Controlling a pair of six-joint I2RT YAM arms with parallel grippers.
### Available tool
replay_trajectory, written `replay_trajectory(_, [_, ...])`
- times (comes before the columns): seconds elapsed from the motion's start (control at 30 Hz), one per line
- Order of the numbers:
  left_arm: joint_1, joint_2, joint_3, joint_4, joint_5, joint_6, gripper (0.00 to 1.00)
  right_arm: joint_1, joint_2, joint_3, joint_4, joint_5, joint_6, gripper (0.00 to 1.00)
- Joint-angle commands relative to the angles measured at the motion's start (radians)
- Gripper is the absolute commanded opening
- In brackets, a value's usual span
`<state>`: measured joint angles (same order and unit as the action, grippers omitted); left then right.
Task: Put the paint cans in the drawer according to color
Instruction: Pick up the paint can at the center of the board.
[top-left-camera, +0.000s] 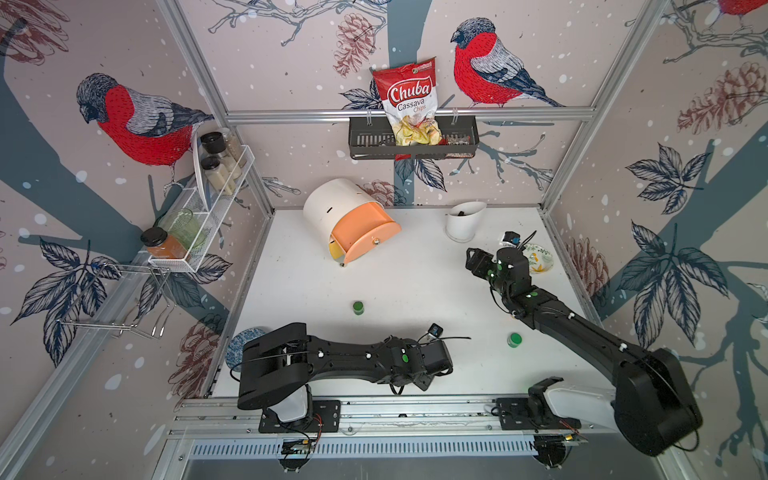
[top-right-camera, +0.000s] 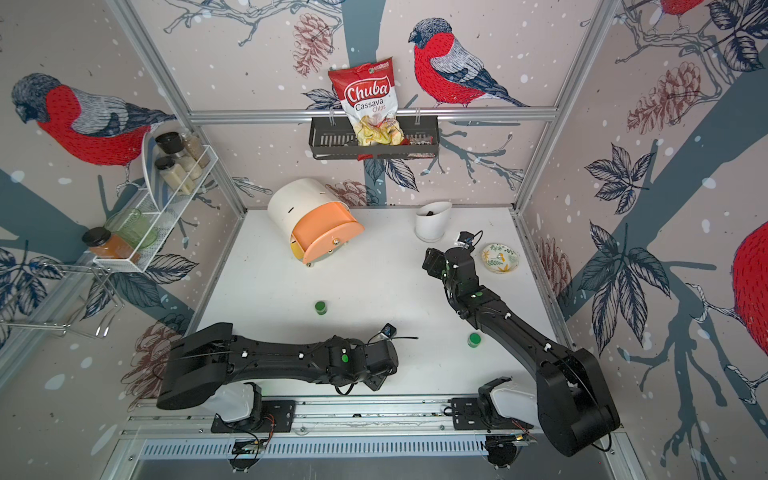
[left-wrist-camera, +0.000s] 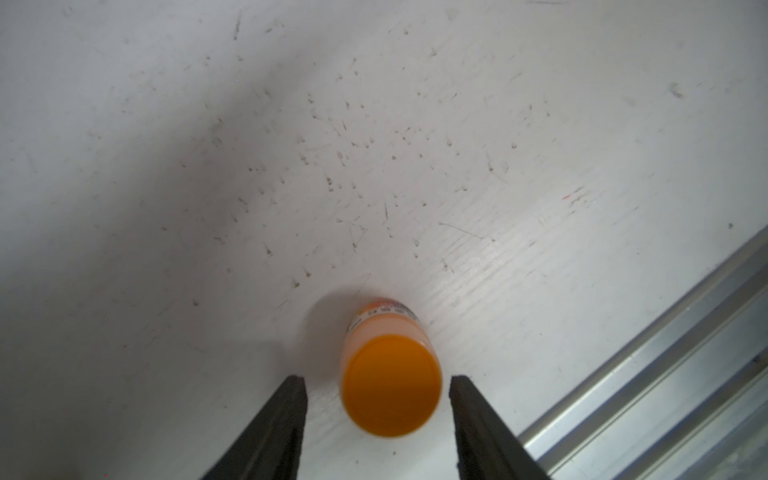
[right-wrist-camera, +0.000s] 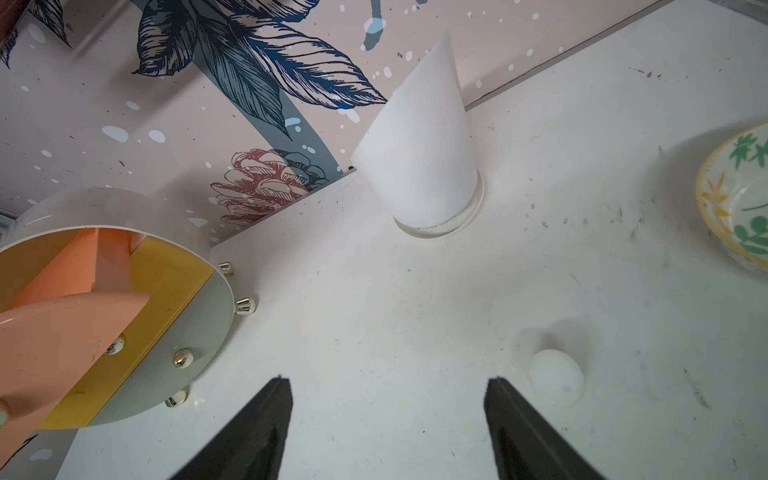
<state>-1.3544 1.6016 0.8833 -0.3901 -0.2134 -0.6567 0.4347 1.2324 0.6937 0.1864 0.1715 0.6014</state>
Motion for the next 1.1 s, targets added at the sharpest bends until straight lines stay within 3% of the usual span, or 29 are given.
replay_trajectory(0.0, [-0.003,0.008,0.006,0.037,0.01,0.009,0.53,-0.003,0.003,0.001,0.029,-0.02,0.005,0.78])
replay_trajectory(0.47, [0.005,0.032,0.019,0.06,0.029,0.013,0.43,-0.007,-0.001,-0.002,0.027,-0.027,0.006,0.78])
replay_trajectory(0.73, [0.021,0.03,0.019,0.053,0.026,0.017,0.46,-0.011,-0.002,-0.003,0.025,-0.032,0.009,0.78])
replay_trajectory(1.07, [0.043,0.009,0.051,0.029,0.034,0.048,0.27,-0.012,-0.005,-0.003,0.025,-0.032,0.01,0.78])
